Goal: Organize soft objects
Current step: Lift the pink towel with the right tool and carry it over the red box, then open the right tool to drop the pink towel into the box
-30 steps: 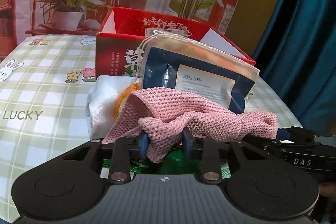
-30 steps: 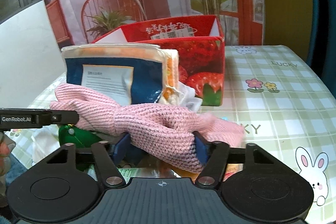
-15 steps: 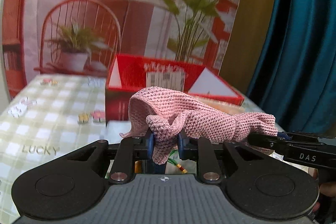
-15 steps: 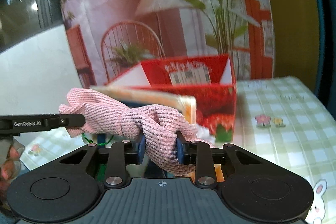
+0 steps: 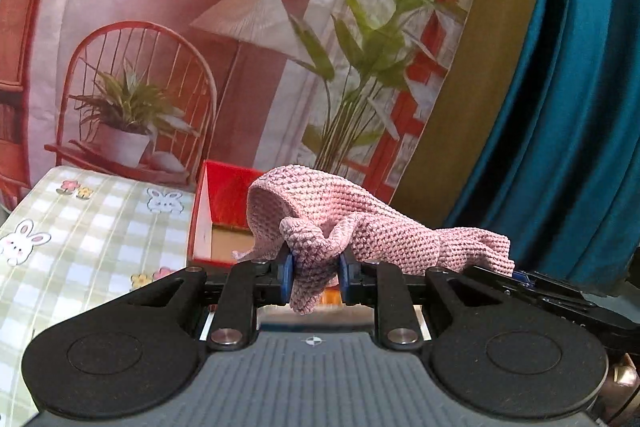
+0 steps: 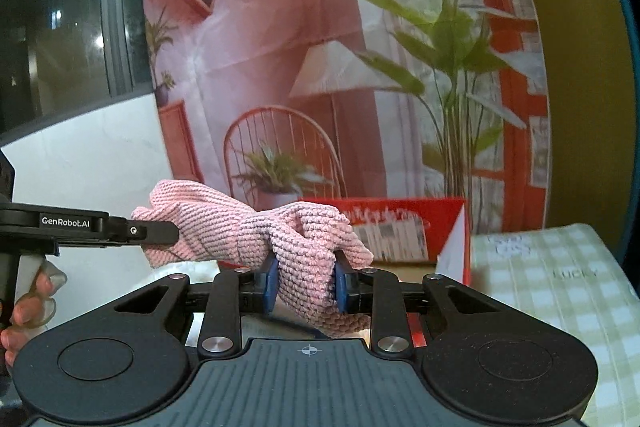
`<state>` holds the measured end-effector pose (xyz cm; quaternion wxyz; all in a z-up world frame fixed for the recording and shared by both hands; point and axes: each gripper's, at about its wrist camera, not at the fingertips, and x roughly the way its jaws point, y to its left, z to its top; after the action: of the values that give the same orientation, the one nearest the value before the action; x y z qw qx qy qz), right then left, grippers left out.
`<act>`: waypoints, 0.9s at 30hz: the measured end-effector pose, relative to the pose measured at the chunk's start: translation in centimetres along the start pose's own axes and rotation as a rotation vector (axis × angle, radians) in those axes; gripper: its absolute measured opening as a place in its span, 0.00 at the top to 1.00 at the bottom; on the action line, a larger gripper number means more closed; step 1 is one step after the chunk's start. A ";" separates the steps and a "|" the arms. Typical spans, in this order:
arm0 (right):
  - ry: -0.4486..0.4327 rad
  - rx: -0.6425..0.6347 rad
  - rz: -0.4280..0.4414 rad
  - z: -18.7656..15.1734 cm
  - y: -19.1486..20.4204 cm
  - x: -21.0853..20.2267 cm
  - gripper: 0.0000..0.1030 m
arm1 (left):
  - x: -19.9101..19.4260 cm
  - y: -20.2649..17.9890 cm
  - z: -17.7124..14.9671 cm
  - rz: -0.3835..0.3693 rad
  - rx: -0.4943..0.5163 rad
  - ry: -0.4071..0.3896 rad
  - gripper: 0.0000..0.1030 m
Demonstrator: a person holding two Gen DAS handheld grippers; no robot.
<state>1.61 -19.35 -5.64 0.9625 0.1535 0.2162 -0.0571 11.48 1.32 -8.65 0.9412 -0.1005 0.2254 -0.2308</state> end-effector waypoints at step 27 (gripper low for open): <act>0.234 0.192 -0.018 0.8 -9.0 16.4 0.74 | 16.2 4.9 1.7 0.062 -0.122 0.317 0.77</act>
<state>15.13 -28.81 -14.47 0.9112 0.2484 0.3217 -0.0680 27.05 -2.02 -14.73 0.8927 -0.1130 0.3876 -0.2004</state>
